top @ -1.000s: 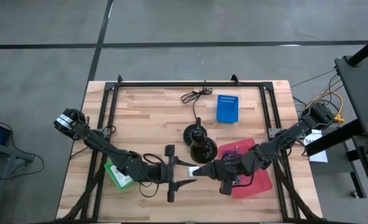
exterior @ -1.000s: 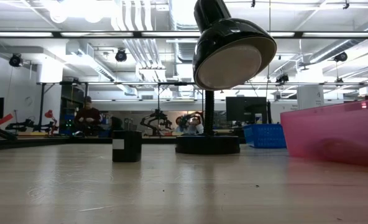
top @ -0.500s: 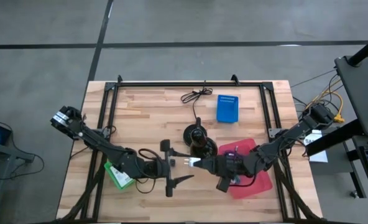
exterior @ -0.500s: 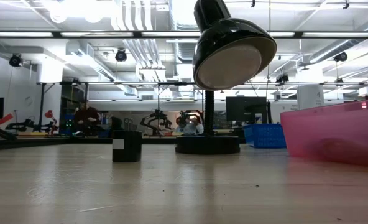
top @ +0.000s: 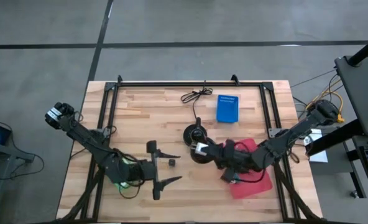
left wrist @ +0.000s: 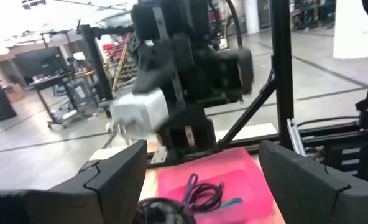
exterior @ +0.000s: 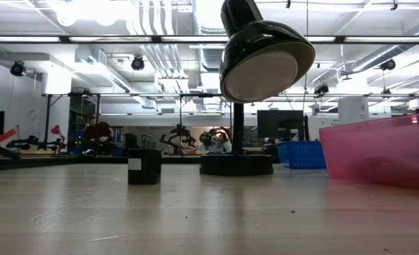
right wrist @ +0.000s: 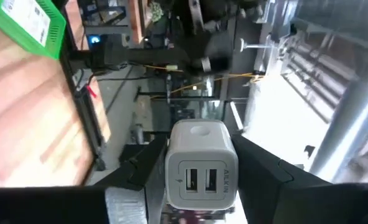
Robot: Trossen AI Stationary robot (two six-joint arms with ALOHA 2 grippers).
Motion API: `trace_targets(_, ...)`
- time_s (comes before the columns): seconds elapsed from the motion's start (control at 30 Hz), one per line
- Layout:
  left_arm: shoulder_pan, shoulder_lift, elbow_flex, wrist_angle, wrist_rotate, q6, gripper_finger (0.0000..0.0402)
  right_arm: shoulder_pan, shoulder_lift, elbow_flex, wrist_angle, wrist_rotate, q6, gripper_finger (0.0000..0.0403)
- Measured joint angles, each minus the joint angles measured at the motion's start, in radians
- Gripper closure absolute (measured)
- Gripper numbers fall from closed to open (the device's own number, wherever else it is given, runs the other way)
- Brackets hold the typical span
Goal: Pick and place items into bin
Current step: Put the white charger adapter into the blue bin
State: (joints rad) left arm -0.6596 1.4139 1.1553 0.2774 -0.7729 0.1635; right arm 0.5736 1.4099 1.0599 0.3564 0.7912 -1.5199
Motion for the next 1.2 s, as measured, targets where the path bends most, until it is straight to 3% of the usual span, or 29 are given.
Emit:
trace_targets(0.13, -0.034, 0.002, 0.000, -0.019, -0.087, -0.001, 0.0112, -0.011, -0.098, 0.000, -0.147, -0.033, 0.130, 0.0262)
trace_targets(0.27, -0.063, 0.013, 0.000, -0.038, -0.176, 0.000, 0.0112, -0.056, -0.212, 0.000, -0.321, -0.145, 0.314, 0.0262)
trace_targets(0.47, -0.076, 0.022, -0.001, -0.080, -0.264, 0.000, 0.0112, -0.189, -0.365, -0.020, -0.465, -0.243, 0.509, 0.0262)
trace_targets(0.8, -0.076, 0.031, -0.003, -0.086, -0.329, 0.000, 0.0112, -0.522, -0.542, -0.148, -0.481, -0.359, 0.666, 0.0262)
trace_targets(1.2, -0.076, 0.031, -0.011, -0.085, -0.329, 0.000, 0.0112, -1.014, -0.564, -0.274, -0.471, -0.778, 0.802, 0.0261)
